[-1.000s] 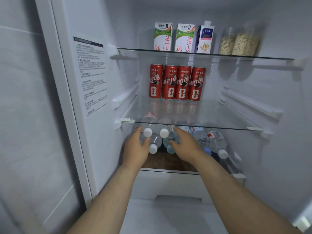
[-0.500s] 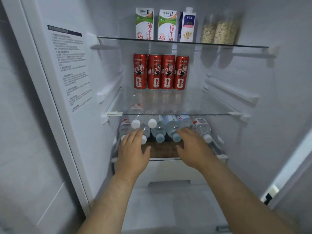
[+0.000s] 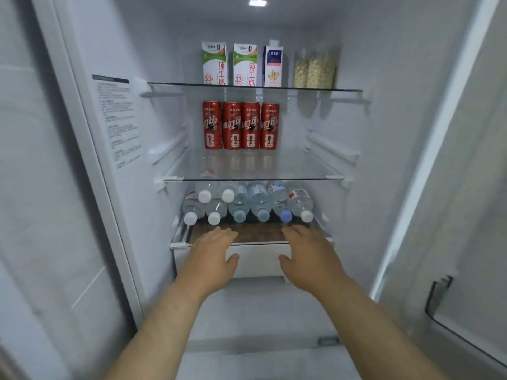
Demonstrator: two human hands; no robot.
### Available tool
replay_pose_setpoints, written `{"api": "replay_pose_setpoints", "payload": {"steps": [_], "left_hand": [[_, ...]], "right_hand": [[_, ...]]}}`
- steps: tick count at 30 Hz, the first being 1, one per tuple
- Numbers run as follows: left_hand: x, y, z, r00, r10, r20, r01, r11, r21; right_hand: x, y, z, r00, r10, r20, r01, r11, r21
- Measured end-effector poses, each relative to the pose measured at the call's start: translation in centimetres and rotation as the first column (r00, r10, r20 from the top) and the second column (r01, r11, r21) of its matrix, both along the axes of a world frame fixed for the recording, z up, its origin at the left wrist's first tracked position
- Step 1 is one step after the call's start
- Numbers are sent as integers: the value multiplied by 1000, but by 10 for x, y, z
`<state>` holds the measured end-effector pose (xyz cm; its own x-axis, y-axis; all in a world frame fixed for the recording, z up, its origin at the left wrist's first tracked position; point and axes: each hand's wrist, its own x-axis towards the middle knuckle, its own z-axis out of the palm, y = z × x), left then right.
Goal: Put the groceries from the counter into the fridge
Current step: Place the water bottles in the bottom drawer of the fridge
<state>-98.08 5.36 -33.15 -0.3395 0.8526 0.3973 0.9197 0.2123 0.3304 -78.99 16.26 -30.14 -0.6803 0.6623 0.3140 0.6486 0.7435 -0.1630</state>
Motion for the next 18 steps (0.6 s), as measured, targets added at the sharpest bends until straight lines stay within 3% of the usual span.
{"api": "replay_pose_setpoints", "payload": {"steps": [8,18], "left_hand": [[65,-62,18,999,18,-31,-19,999,-32],[121,-129,45,992,116,-43,-118,991,-63]], "right_hand": [[37,-55,12,990,139,-35,-140,990,-29],[114,-101,39,988,154,0,-154,987,48]]}}
